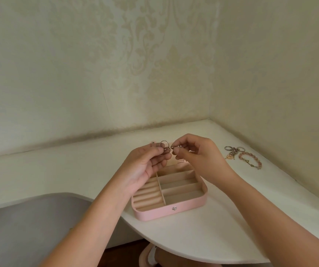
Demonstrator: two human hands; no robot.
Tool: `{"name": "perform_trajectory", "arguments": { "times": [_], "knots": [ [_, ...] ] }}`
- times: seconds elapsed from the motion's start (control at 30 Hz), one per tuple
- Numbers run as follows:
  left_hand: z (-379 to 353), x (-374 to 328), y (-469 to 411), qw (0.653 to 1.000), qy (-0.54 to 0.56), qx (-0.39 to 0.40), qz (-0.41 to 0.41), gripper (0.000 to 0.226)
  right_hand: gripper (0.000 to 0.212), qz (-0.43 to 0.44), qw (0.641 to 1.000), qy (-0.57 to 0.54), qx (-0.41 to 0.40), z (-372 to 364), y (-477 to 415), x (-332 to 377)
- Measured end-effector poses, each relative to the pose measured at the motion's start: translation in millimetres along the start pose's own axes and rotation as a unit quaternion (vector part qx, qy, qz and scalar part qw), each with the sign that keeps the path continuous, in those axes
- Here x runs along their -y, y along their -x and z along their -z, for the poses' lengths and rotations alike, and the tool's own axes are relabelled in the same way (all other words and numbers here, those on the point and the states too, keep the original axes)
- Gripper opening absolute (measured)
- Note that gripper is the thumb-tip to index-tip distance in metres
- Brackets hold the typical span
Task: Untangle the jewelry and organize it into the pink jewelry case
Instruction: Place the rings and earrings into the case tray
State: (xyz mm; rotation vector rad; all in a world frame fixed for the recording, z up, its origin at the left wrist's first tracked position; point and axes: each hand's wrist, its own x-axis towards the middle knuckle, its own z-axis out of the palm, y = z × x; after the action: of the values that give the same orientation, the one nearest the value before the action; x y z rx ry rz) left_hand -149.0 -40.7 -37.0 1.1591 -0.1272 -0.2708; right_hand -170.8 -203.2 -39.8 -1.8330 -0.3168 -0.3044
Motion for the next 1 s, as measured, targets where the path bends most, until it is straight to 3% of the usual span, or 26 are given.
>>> {"name": "perform_trajectory", "arguments": {
  "times": [0.17, 0.4, 0.67, 0.8, 1.0],
  "knots": [
    [6, -5, 3, 0.999, -0.029, 0.028, -0.021, 0.017, 0.014, -0.003, 0.999, -0.049, -0.012, 5, -1, 4],
    [6, -5, 8, 0.987, -0.097, 0.034, -0.122, 0.017, 0.012, -0.037, 0.984, -0.169, 0.03, 6, 1, 8],
    [1, -3, 11, 0.983, -0.103, 0.049, -0.142, 0.014, 0.01, -0.102, 0.966, -0.223, 0.081, 10, 3, 14],
    [-7, 4, 13, 0.98, -0.083, -0.02, -0.181, 0.015, 0.01, -0.045, 0.994, -0.095, -0.039, 2, 8, 15],
    [-19, 10, 18, 0.972, -0.063, -0.053, -0.221, 0.014, 0.013, 0.039, 0.991, -0.046, -0.117, -5, 15, 19]
  ]
}}
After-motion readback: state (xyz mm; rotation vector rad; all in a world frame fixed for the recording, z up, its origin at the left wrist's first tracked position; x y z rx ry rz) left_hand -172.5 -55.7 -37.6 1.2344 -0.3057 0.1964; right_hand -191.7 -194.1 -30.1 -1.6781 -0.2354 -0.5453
